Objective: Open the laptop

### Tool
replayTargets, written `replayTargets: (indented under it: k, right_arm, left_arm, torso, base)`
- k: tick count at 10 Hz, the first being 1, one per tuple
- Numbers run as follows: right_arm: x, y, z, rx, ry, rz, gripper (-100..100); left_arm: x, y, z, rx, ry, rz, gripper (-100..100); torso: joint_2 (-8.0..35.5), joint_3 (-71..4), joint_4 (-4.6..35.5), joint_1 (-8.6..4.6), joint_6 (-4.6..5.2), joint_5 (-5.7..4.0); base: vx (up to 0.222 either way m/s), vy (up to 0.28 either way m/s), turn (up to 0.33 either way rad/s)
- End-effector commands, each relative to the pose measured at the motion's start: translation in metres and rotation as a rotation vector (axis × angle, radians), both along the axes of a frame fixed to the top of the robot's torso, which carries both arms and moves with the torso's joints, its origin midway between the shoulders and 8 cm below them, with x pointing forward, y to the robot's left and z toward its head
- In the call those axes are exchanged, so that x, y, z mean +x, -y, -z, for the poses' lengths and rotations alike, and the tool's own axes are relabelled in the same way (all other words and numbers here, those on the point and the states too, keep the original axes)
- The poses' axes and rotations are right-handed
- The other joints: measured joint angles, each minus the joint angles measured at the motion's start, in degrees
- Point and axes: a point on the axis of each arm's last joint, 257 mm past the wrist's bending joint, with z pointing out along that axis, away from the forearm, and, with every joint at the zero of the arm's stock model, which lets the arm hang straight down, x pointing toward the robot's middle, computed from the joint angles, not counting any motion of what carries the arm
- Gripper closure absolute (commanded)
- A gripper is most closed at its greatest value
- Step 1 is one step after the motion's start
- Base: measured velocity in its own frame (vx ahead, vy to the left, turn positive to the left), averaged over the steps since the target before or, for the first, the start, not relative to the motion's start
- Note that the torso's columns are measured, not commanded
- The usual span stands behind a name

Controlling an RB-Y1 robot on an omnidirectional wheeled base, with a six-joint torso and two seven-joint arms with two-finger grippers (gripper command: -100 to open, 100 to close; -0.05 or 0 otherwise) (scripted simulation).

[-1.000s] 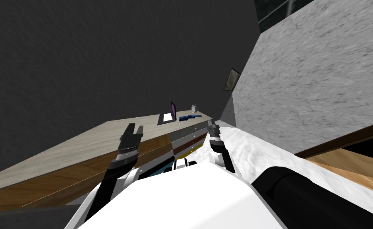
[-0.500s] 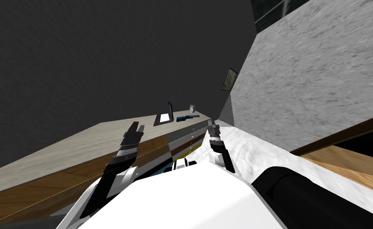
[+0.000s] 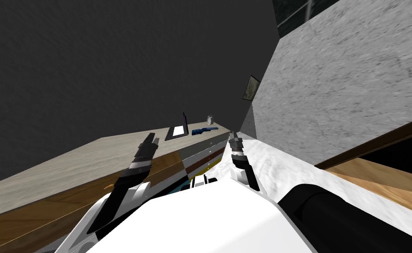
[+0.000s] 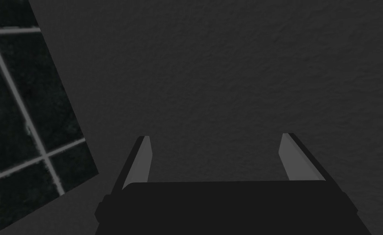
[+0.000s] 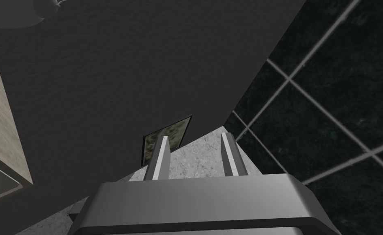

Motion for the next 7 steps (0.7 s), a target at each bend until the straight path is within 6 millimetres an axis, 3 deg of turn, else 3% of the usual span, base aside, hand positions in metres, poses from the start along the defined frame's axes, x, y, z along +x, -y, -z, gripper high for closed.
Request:
replayTargets:
  k: [1,7]
  right_arm:
    - [0.000,0.000,0.000,0.000,0.000,0.000,0]
    - [0.000,0.000,0.000,0.000,0.000,0.000,0]
  left_arm:
    - [0.010,-0.008,0.001,0.015,-0.040,-0.027,-100]
    - [0.025,-0.025,0.009,0.025,-0.125,-0.083,-100]
  torso:
    - [0.0,0.0,0.0,-0.09,0.01,-0.02]
    - [0.0,0.0,0.0,-0.05,0.00,-0.02]
  base:
    - [0.023,-0.081,-0.060]
    - [0.016,-0.050,-0.035]
